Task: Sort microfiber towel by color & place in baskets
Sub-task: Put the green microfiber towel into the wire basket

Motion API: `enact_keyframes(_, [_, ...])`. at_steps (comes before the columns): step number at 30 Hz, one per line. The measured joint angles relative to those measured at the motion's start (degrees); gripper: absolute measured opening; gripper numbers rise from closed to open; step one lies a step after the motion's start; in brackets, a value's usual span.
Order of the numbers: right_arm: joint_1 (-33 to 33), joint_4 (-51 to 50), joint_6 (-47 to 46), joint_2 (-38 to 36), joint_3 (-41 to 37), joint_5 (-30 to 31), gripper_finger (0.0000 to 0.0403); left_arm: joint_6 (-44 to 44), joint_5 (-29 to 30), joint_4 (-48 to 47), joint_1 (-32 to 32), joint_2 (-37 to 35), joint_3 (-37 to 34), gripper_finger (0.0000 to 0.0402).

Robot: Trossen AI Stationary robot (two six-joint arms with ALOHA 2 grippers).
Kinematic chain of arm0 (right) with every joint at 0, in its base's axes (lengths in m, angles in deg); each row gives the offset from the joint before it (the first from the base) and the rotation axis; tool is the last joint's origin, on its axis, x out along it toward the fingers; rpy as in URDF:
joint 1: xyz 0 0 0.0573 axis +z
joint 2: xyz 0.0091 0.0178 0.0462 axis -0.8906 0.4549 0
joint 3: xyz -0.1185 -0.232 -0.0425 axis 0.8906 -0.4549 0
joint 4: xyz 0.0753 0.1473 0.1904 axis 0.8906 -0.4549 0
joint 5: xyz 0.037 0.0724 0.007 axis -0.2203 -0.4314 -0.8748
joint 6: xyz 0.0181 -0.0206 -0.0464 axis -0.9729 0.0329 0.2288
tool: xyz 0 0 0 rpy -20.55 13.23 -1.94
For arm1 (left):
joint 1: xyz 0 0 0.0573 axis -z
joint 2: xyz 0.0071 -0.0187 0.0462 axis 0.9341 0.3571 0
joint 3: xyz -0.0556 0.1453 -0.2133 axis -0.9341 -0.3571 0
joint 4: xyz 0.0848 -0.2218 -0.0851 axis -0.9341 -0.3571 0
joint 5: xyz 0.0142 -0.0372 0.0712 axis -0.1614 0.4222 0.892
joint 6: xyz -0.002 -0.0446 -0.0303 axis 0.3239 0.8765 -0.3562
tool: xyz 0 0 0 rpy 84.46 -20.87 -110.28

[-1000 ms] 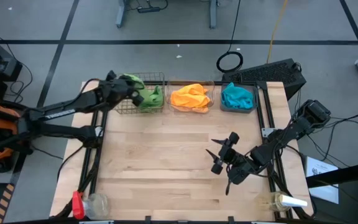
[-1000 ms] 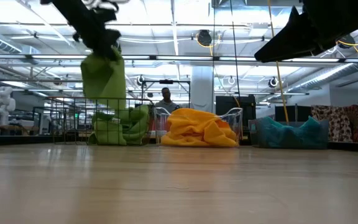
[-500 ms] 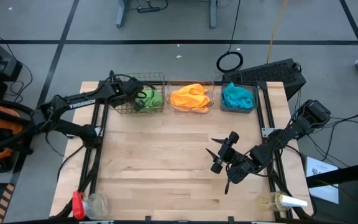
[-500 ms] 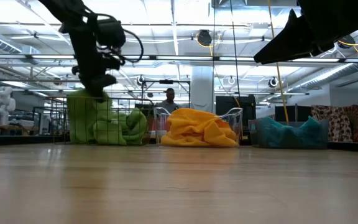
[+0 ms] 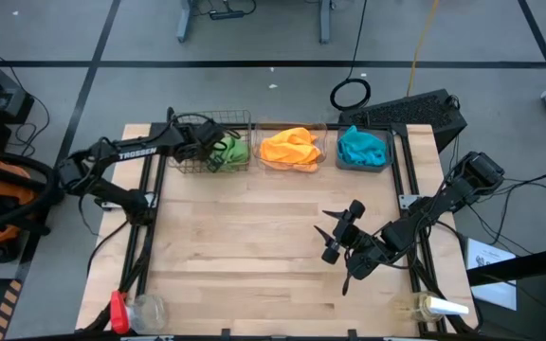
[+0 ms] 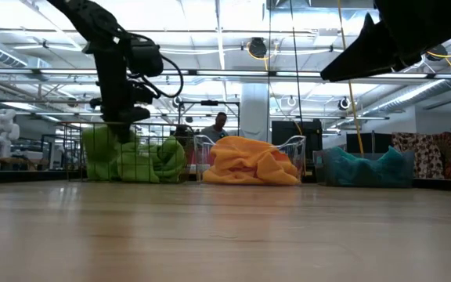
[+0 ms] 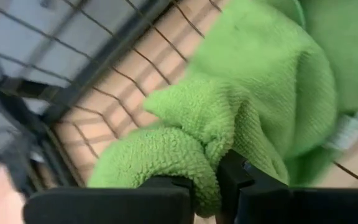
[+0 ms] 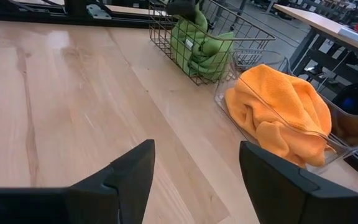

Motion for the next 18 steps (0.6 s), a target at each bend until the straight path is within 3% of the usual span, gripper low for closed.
enact_keyframes(5, [0.0,-1.7,-1.4,0.0,0.0,0.0,0.0226,3.7,-5.6,-4.4,1.4,-1.5,0.5,0.0066])
enact_keyframes(12, [-0.1,-1.8,-1.6,0.0,0.0,0.0,0.0226,4.4,-3.8,-11.6,3.9,-3.6,4.8,0.0118])
enact_keyframes(18, [-0.4,-1.8,-1.8,0.0,0.0,0.0,0.0226,4.3,-3.1,-14.2,5.4,-4.5,9.0,0.0127])
